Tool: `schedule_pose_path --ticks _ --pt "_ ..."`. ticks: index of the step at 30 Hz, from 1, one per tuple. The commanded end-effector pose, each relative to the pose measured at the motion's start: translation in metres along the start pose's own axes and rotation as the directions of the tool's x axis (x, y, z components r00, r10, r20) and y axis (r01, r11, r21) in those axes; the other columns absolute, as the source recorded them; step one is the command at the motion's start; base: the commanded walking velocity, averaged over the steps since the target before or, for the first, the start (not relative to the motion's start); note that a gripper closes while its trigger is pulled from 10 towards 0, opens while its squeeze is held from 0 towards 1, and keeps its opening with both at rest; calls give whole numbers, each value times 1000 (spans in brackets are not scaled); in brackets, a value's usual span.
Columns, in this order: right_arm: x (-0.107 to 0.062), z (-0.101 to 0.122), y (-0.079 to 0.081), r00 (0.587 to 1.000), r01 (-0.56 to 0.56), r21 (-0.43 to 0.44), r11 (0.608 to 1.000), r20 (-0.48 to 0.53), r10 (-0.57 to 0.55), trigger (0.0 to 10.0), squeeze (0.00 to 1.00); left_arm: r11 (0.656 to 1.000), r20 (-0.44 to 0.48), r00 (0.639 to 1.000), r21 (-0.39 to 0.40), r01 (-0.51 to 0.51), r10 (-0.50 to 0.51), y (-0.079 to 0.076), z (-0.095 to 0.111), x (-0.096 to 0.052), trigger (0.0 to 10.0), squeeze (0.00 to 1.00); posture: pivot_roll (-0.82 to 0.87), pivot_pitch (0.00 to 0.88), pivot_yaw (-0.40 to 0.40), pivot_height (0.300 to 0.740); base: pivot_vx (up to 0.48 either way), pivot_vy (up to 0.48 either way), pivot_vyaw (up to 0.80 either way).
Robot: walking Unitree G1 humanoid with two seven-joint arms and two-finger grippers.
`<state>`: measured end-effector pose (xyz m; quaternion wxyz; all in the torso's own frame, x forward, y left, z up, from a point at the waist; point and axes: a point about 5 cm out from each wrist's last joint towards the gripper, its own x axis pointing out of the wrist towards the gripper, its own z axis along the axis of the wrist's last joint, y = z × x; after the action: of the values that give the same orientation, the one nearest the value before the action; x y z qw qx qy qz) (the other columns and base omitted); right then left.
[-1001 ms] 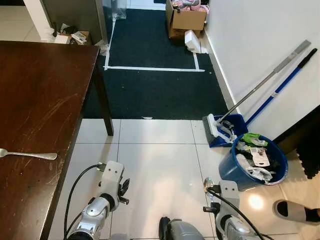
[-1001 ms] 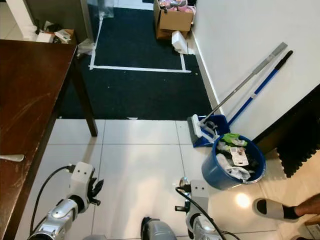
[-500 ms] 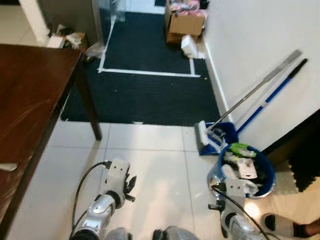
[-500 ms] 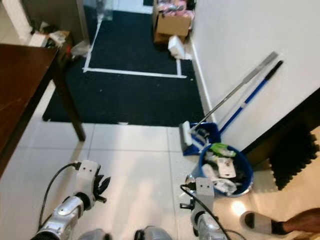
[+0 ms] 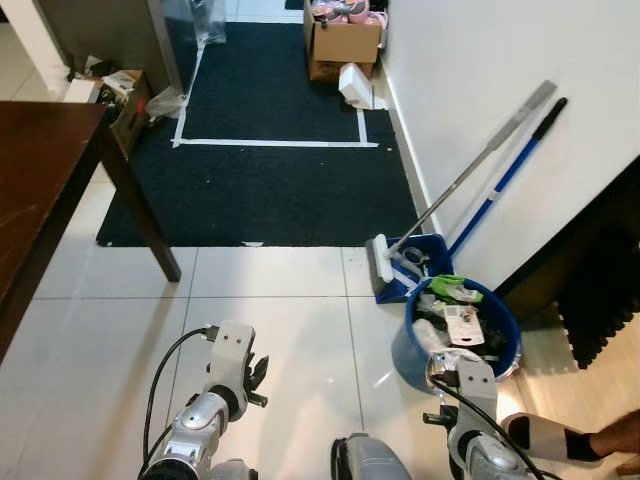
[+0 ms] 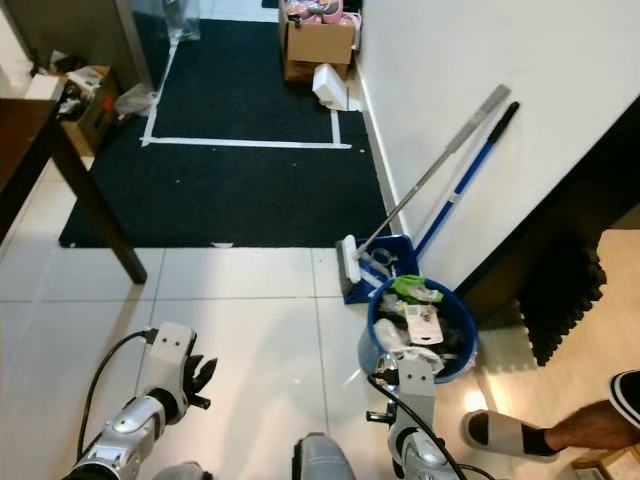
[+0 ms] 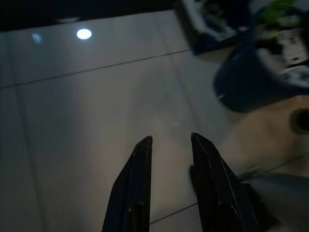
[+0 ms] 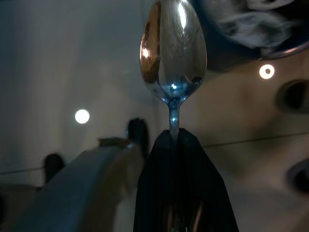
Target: Setting the table
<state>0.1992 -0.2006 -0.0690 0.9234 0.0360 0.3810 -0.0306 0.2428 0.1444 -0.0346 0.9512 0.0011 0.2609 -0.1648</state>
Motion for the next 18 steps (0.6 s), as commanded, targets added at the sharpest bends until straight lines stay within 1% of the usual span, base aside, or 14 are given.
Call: schedule_pose_path --ticks 1,13,15,18 --pt "-1 -6 2 1000 -6 1 1000 -20 6 10000 0 1000 -29 1000 2 -8 9 3 -7 -3 10000 0 41 73 -26 740 0 0 0" --pt "-2 -7 2 1000 -6 -3 1000 -22 6 10000 0 999 -30 999 36 -29 30 5 -10 -5 10000 0 41 67 -24 740 0 0 0" --pt "-2 -8 2 1000 -5 -3 1000 -23 5 10000 0 998 -33 998 55 -44 46 6 -11 -6 10000 0 42 75 -25 740 0 0 0" --pt "-2 -9 1 1000 -3 -6 1000 -25 3 10000 0 997 -54 996 42 -68 70 6 -16 -8 10000 0 46 74 -26 740 0 0 0"
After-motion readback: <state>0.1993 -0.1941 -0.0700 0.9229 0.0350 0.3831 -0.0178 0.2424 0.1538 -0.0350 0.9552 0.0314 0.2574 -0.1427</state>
